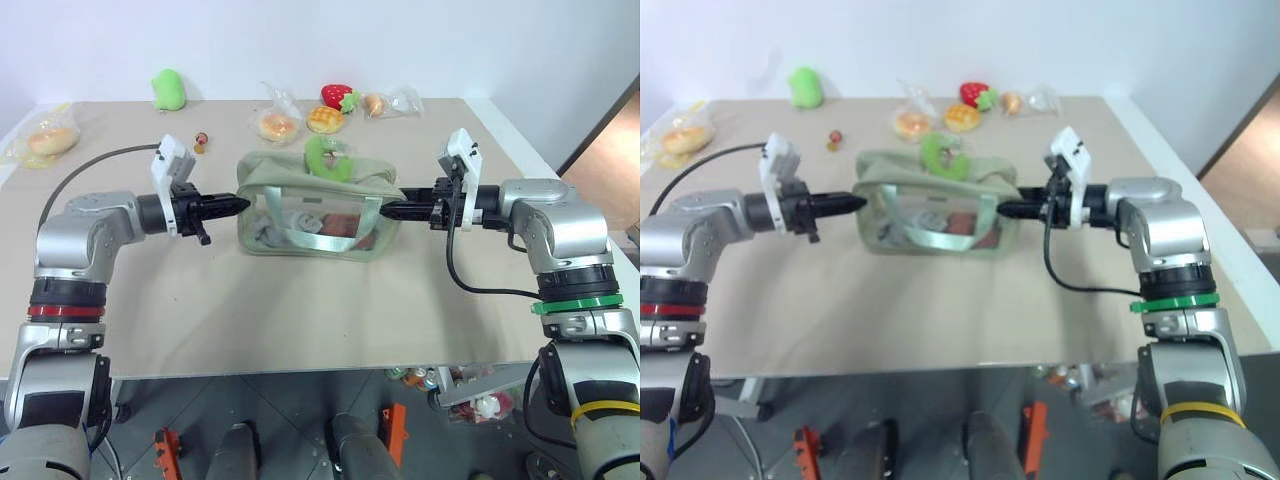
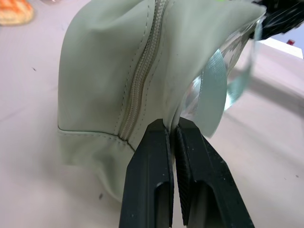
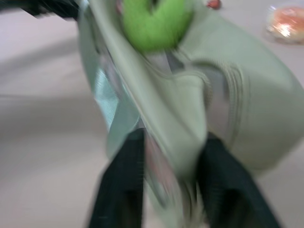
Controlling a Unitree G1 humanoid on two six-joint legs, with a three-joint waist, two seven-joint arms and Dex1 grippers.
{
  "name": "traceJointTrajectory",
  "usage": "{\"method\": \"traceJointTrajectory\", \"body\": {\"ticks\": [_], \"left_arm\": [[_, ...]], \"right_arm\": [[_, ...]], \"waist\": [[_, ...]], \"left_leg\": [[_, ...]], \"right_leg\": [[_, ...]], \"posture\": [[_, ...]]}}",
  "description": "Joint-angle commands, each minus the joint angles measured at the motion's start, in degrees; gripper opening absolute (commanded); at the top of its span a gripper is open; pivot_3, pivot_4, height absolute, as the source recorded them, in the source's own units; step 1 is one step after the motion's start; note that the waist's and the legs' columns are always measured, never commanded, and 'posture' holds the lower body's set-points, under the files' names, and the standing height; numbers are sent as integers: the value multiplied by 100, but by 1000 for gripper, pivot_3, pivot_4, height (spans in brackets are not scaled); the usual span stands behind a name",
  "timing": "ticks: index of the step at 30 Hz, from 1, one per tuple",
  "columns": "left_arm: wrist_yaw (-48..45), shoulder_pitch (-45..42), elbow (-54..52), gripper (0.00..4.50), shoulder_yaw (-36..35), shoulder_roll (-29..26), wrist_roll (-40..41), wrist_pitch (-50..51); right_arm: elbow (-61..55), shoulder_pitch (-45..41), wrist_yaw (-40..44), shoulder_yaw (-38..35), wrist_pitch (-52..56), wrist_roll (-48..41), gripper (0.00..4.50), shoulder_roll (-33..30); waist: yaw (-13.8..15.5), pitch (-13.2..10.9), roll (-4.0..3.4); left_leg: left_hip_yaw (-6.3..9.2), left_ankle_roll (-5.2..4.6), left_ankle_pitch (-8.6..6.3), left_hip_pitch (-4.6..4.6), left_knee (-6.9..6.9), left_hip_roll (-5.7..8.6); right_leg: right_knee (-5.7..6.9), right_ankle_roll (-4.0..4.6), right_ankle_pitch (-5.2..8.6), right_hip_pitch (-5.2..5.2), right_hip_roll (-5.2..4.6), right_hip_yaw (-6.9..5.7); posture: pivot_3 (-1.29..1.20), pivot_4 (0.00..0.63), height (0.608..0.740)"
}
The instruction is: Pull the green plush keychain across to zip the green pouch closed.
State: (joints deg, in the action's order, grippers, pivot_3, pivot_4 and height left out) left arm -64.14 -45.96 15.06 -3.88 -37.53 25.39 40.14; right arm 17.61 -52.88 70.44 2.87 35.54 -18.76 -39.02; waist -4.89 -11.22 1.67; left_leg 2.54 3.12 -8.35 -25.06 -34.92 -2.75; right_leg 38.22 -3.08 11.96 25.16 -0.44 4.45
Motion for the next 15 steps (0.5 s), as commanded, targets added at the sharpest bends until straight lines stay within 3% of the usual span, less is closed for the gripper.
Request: {"method": "traceJointTrajectory", "body": {"ticks": [1, 9, 15], "left_arm": [[3, 5, -368, 0, -131, -82, 186, 41], [133, 163, -565, 0, -160, -56, 296, 66], [196, 194, -585, 0, -153, -39, 333, 50]], "right_arm": [[-290, -121, 223, -232, -33, -247, 3041, -189], [268, -1066, 117, -1113, -133, -903, 3041, -207], [616, -1304, 196, -828, -502, -622, 3041, -109]], "waist": [[12, 0, 0], [24, -3, -6], [27, -3, -5]], "left_leg": [[0, 0, 0, 0, -1, 0], [-1, 0, 0, 2, 0, 0], [-3, 0, -1, 0, 1, 0]], "right_leg": [[0, 0, 0, 0, 0, 0], [0, 1, 0, 2, 0, 1], [-5, 2, 2, 1, -1, 1]], "posture": [[0, 150, 740], [0, 150, 740], [0, 150, 740]]}}
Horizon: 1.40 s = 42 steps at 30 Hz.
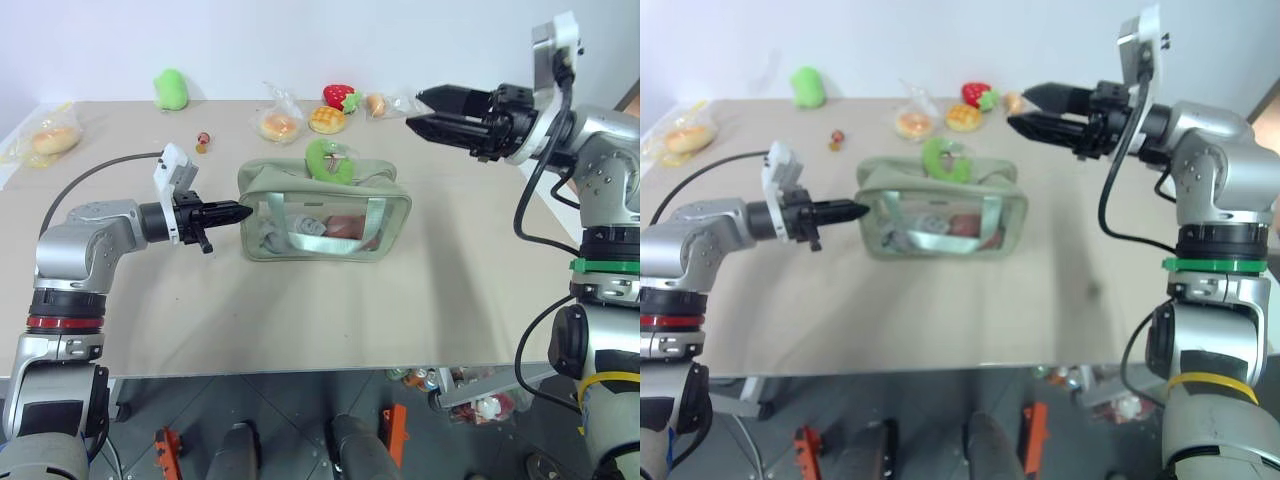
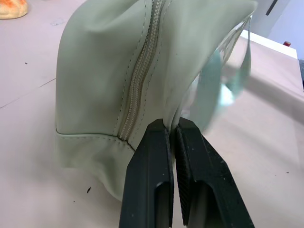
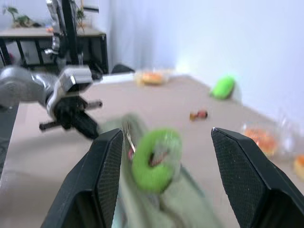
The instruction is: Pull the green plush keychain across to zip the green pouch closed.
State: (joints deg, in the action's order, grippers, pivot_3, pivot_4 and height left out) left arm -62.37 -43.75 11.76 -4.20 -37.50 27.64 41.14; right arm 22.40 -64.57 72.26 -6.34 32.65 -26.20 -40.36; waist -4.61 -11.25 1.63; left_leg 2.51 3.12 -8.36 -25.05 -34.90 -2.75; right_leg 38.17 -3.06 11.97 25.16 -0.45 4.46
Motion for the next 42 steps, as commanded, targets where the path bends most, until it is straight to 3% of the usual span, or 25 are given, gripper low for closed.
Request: {"method": "traceJointTrajectory", "body": {"ticks": [1, 18, 39, 40, 42], "left_arm": [[29, -26, -252, 0, -120, -39, 111, -56], [199, 173, -478, 0, -150, 21, 171, -43], [435, 368, -607, 0, -172, 23, 313, -39], [443, 367, -594, 0, -168, 25, 314, -47], [456, 369, -582, 0, -160, 33, 319, -54]], "right_arm": [[275, -208, 2, 154, -257, 176, 3041, 89], [3423, -1860, 202, 888, -1735, 1392, 3041, 1285], [4403, -2193, 148, 739, -2204, 1937, 3041, 1711], [4407, -2183, 138, 733, -2218, 1947, 2517, 1710], [4411, -2173, 134, 717, -2217, 1955, 1885, 1708]], "waist": [[0, 0, -1], [4, -2, -3], [1, -2, -3], [1, -2, -3], [1, -2, -3]], "left_leg": [[-1, 0, 0, 0, 0, 0], [2, 0, 0, -2, 11, 0], [4, 0, 0, -1, 13, 0], [4, 0, 0, -1, 13, 0], [4, 0, 0, -1, 13, 0]], "right_leg": [[0, 0, 0, 1, 0, 2], [0, -1, 1, 4, 0, -2], [1, -1, 0, 4, 0, -3], [1, -1, 1, 4, 0, -3], [1, -1, 0, 4, 0, -3]], "posture": [[0, 150, 740], [0, 150, 740], [0, 150, 740], [0, 150, 740], [0, 150, 740]]}}
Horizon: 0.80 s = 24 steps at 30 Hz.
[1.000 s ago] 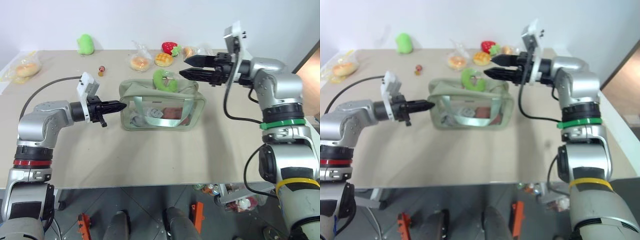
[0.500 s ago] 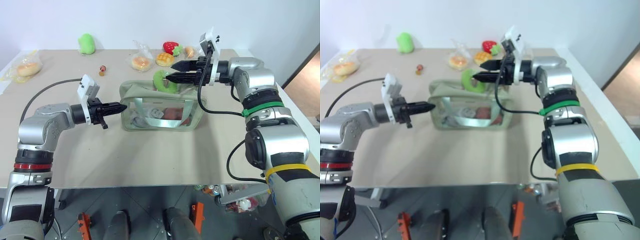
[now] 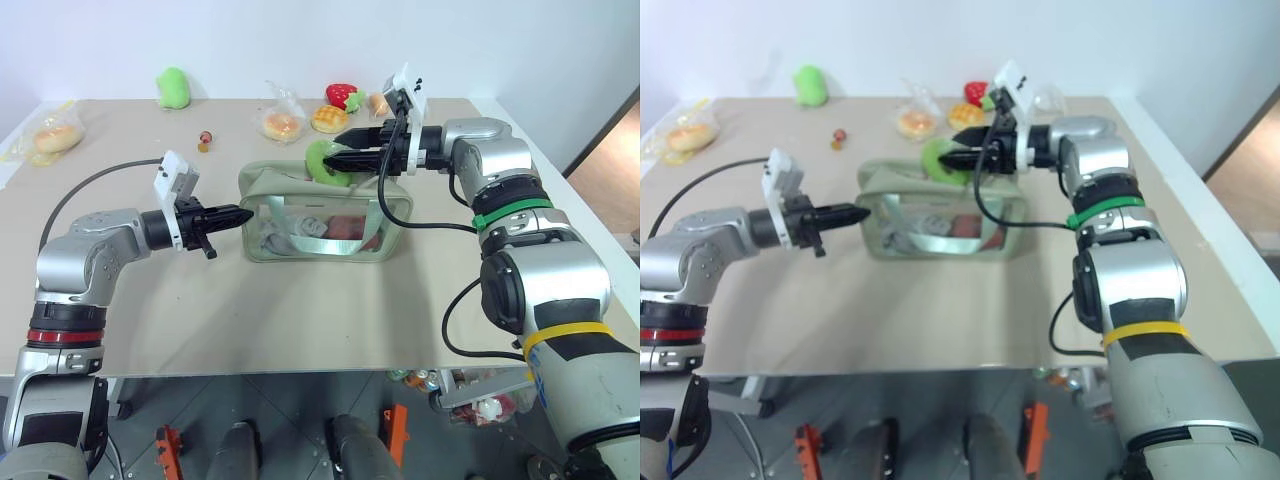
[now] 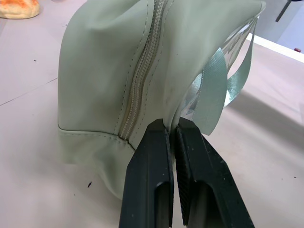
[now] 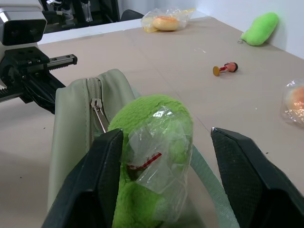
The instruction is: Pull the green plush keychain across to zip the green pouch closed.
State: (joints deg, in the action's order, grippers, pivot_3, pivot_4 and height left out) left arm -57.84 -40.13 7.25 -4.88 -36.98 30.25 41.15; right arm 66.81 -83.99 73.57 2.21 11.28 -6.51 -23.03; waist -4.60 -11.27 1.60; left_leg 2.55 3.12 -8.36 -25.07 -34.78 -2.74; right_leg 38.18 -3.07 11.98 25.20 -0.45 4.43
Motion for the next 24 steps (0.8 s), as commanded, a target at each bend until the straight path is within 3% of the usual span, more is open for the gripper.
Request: {"method": "traceJointTrajectory", "body": {"ticks": [1, 5, 6, 18, 24], "left_arm": [[8, 8, -133, 0, -87, -13, 60, -54], [24, 1, -137, 0, -76, 4, 64, -46], [28, 0, -135, 0, -76, 8, 65, -46], [25, -2, -39, 0, -64, 14, 31, -83], [31, 23, -46, 0, -58, 18, 33, -67]], "right_arm": [[-35, -223, 9, -144, -88, -13, 1588, -26], [-33, -211, -31, -150, -100, -3, 137, -21], [-29, -207, -51, -149, -106, 2, 46, -17], [14, -240, -157, -125, -107, 104, 46, -67], [-428, -227, 371, -136, -105, 73, 46, -585]], "waist": [[0, 0, 0], [0, 0, 0], [0, 0, 0], [0, 0, 0], [14, 0, -1]], "left_leg": [[0, 0, 0, 0, 0, 0], [0, 0, 0, 0, 0, 0], [0, 0, 0, 0, 0, 0], [0, 0, 0, 0, 0, 0], [0, 0, 0, -2, 0, 1]], "right_leg": [[0, 0, 0, 0, 0, 0], [0, 0, 0, 0, 0, 0], [0, 0, 0, 0, 0, 0], [0, 0, 0, -1, 0, 0], [-1, -1, 0, 0, -1, 0]], "posture": [[0, 150, 740], [0, 150, 740], [0, 150, 740], [0, 150, 740], [0, 150, 740]]}}
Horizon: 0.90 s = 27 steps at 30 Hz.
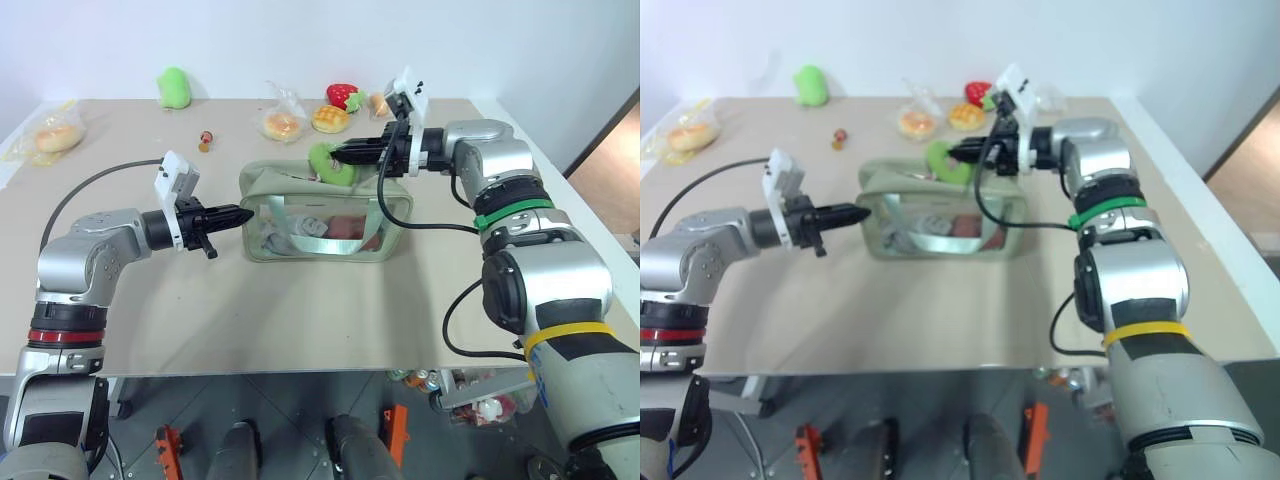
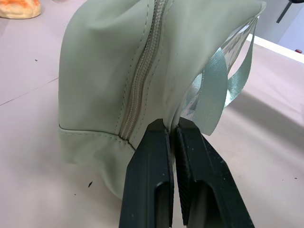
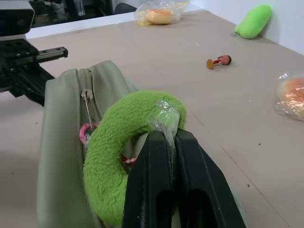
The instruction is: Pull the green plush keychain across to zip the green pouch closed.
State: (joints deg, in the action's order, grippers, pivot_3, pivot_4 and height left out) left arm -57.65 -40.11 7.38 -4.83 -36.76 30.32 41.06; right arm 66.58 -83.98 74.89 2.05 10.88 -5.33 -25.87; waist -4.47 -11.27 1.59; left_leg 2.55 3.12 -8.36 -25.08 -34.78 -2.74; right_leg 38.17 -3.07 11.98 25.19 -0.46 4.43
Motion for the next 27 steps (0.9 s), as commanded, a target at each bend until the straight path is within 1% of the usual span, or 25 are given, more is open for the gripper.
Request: {"method": "traceJointTrajectory", "body": {"ticks": [1, 4, 9, 13, 16, 19, 24, 27], "left_arm": [[9, 23, -55, 0, -61, 0, 28, -60], [-2, 11, -7, 0, -38, 29, 16, -85], [-33, -67, 100, 0, 25, 78, -12, -120], [-52, -111, 148, 0, 47, 98, -24, -132], [-64, -94, 126, 0, 32, 73, -12, -113], [-76, -64, 98, 0, 12, 31, -2, -91], [-75, -54, 81, 0, -7, -5, 13, -61], [-70, -58, 85, 0, -18, -16, 20, -52]], "right_arm": [[-512, -190, 328, -101, -48, -37, 46, -417], [-871, -23, 489, -40, 41, 15, 46, -793], [-1269, 209, 579, 4, 105, 92, 46, -1232], [-1703, 458, 600, 65, -55, 236, 46, -1607], [-1981, 664, 331, 144, -707, 559, 46, -2056], [-2055, 706, 207, 179, -1161, 702, 46, -2338], [-1903, 606, -62, 196, -1657, 922, 46, -2679], [-1965, 781, -153, 216, -1891, 1024, 46, -2804]], "waist": [[0, 0, 0], [-1, 0, 0], [4, 0, 0], [36, -1, -2], [37, -1, -2], [33, -2, -3], [21, -3, -4], [21, -3, -4]], "left_leg": [[0, 0, 0, 0, 0, 0], [0, 0, 0, 2, 4, 0], [0, 0, 0, 6, 3, 0], [-1, 1, 1, 2, -2, 4], [-2, 1, 1, 3, 0, 4], [-3, 2, 1, 2, 0, 5], [-6, 2, 1, 6, 0, 5], [-7, 2, 1, 6, 0, 5]], "right_leg": [[0, -1, 0, 0, 0, 0], [0, 0, 2, 1, 0, 0], [1, 2, 2, -2, 0, 0], [0, 1, 3, -4, -3, 1], [-1, 0, 3, -3, -4, 2], [-1, -1, 4, -2, -4, 2], [-2, 3, 6, -2, -5, 5], [-2, 5, 6, -2, -5, 6]], "posture": [[0, 150, 740], [0, 150, 740], [0, 150, 740], [0, 150, 740], [0, 150, 740], [0, 150, 740], [0, 150, 740], [0, 150, 740]]}}
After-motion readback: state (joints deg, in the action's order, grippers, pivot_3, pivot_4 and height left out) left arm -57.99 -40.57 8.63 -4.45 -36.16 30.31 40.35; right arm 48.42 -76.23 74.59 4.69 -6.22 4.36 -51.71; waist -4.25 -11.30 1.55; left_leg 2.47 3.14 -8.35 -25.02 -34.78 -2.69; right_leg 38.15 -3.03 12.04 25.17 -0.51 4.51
